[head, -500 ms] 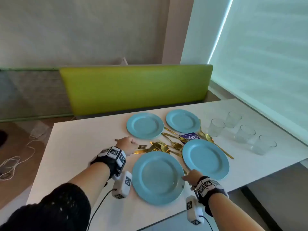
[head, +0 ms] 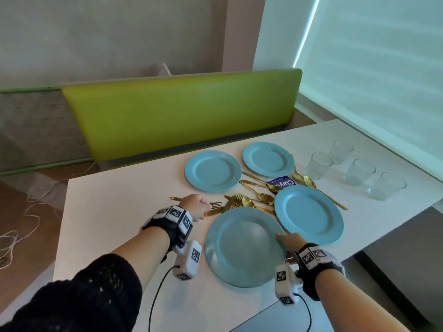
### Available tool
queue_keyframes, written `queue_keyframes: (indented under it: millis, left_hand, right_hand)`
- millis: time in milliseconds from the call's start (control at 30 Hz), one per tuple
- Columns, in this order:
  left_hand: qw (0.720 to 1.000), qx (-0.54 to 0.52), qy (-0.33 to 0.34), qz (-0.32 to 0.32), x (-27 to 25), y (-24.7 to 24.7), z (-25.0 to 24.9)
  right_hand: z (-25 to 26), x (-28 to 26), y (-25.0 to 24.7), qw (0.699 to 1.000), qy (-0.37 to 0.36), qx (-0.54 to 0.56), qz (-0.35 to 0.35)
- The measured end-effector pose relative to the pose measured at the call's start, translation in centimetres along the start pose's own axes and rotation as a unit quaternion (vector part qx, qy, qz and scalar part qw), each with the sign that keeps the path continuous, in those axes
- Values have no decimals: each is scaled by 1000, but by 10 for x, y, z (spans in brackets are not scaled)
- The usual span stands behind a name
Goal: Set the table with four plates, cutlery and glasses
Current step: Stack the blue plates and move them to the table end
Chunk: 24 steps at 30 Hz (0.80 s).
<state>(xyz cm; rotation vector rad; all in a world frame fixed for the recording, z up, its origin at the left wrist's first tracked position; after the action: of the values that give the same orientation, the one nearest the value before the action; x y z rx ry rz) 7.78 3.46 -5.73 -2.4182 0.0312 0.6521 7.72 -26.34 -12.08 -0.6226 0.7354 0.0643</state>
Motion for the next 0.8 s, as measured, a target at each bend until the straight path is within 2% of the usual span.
queue_keyframes:
  millis: [133,267,333,433,500,667,800]
  left_hand:
    - [999,35,-4,-11,14,-3,5]
    - [997,77,0,11,19,7,-3]
    - [998,39,-6,48,22,16,-11]
    - [991,-84,-14,106,37,35,-24]
    - [983,-144,-1,116,48,45,-36]
    - [970,-237,11,46,74,55,-70]
    - [977,-206,43,-16,58,47,-117]
  right_hand:
    - [21,-28,-11,997,-19,70,38]
    - [38,-49,-34,990,-39,138,13]
    - [45,-56,-50,982,-52,181,-6]
    - [55,-58,-72,968,-63,243,-10]
    - [62,-55,-84,958,-68,278,-11]
    - [69,-29,-112,942,-71,327,-31]
    - [57,6,-139,945,-56,317,-64]
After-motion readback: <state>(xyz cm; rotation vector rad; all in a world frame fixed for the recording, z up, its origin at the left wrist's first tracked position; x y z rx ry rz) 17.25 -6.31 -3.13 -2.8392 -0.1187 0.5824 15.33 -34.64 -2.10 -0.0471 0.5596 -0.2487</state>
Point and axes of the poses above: each hand's wrist, its own x-axis towards the middle knuckle, its own y-axis out of the palm, z = x × y, the point moved 5 cm from there along x, towards the middle knuckle, and after that the axes turned 10 degrees about x, right-handed, at the moved point
